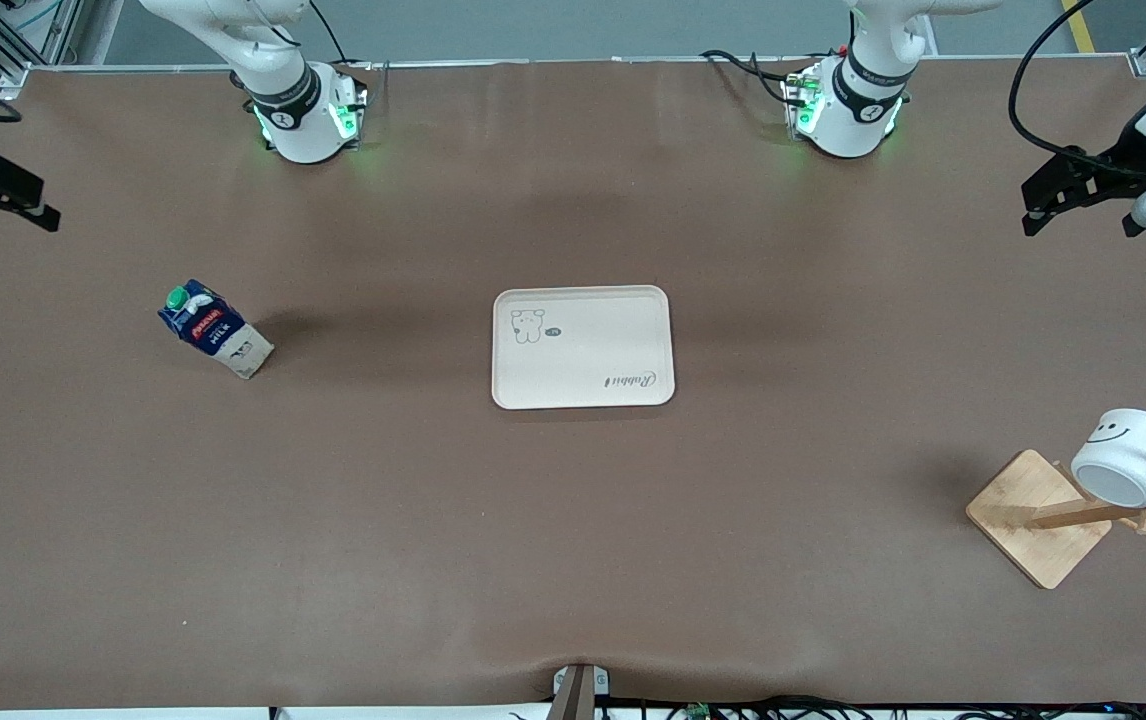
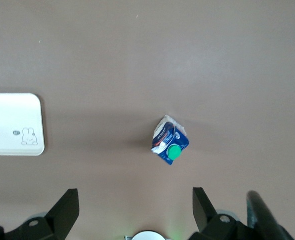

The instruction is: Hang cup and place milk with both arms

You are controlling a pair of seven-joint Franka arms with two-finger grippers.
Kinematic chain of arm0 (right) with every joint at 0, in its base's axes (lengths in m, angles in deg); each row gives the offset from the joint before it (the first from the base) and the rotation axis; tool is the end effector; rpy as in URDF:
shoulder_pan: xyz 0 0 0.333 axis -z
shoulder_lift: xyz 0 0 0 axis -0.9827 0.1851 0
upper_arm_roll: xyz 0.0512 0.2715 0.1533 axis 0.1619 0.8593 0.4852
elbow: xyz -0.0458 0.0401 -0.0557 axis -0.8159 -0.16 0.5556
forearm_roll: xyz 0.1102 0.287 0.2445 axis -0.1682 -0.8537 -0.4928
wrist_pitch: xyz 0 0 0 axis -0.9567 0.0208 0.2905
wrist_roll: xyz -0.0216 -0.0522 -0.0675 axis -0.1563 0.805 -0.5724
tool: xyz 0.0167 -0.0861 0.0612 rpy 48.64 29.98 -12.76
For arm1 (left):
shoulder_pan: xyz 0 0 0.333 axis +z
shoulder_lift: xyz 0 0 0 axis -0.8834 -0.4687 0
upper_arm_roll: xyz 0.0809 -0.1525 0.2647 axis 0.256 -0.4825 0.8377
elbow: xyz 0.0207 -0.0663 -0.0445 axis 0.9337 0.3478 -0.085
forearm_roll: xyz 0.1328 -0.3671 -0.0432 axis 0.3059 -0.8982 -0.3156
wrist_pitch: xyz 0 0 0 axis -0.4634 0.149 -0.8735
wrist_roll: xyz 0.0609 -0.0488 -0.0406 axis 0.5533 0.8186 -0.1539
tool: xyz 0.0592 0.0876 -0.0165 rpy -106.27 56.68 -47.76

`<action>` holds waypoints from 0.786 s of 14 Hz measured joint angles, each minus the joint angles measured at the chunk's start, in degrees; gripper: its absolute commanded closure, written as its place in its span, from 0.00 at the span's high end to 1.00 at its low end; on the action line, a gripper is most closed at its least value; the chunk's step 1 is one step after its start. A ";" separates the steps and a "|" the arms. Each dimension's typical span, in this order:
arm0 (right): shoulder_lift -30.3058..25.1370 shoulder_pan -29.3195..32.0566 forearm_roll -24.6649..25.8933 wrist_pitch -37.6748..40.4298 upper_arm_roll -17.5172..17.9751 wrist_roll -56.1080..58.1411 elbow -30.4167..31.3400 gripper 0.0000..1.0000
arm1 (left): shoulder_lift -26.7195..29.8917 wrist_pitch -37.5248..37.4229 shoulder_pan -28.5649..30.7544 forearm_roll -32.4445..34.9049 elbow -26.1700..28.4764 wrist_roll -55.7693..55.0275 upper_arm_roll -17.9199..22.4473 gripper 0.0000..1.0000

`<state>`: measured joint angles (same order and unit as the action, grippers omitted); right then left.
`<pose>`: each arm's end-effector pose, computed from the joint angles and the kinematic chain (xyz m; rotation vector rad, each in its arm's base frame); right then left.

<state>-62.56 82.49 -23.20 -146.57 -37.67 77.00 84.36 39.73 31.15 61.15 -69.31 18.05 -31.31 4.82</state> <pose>0.5246 -0.0060 0.6738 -3.0857 -0.0786 0.0851 0.5165 -0.0426 0.6558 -3.0842 0.0945 -0.0820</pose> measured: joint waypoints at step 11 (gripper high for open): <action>-2.29 2.74 1.38 -2.36 -1.19 11.28 5.20 1.00 | -4.51 0.00 0.05 0.00 -3.58 0.00 0.04 1.00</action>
<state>-64.85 85.23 -21.83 -148.93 -38.86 88.28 89.55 35.22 31.15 61.19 -69.31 14.48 -31.31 4.86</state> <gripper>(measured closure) 0.000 0.000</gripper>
